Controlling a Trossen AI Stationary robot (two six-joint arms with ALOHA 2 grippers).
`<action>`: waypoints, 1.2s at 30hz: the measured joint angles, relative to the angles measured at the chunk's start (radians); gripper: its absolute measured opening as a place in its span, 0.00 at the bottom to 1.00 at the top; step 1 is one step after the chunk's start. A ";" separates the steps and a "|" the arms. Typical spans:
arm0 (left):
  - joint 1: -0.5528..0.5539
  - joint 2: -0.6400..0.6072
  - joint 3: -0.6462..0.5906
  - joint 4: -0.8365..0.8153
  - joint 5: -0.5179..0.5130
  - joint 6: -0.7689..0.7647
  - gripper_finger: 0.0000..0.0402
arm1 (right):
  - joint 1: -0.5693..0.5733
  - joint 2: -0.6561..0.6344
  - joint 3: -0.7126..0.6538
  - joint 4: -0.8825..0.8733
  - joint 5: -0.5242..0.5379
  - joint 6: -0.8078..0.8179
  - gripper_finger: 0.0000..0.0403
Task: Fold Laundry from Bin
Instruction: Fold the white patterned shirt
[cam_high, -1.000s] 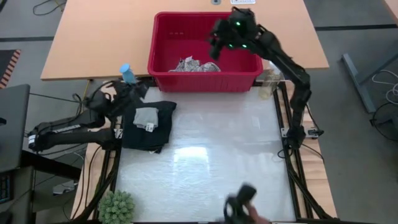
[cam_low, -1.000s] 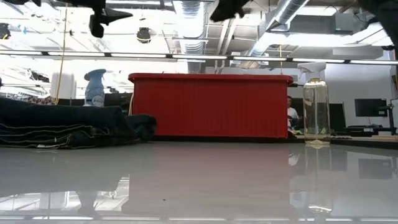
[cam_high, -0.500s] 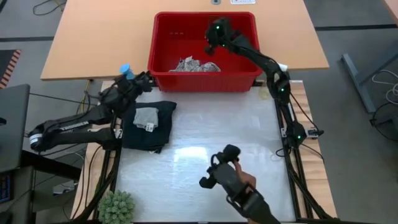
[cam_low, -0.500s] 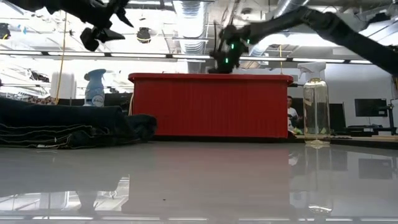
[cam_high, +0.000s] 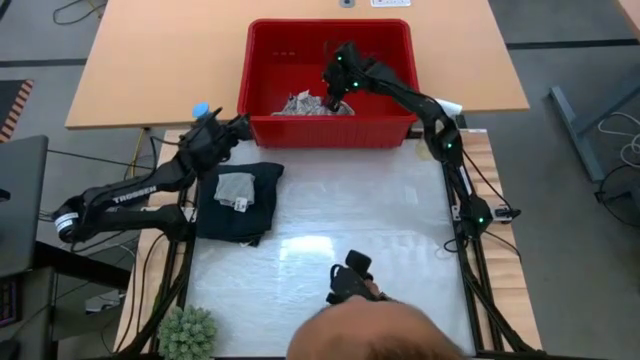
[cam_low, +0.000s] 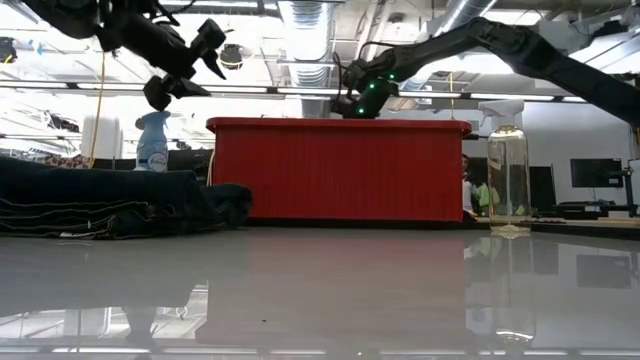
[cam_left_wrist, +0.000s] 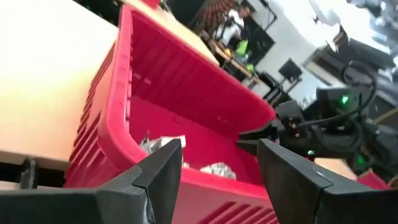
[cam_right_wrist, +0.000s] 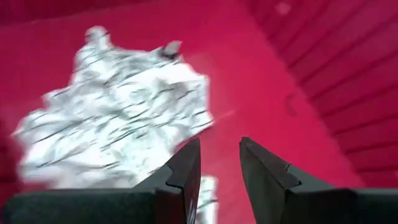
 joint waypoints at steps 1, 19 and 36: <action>0.012 0.007 0.000 -0.008 0.020 -0.001 0.50 | 0.005 0.000 0.000 -0.013 -0.004 0.000 0.34; 0.100 0.028 0.000 -0.093 0.252 -0.037 0.50 | -0.059 0.000 0.000 -0.070 -0.209 0.088 0.54; 0.100 0.028 0.000 0.192 0.191 0.098 0.50 | -0.024 0.015 -0.001 -0.127 -0.283 0.055 0.62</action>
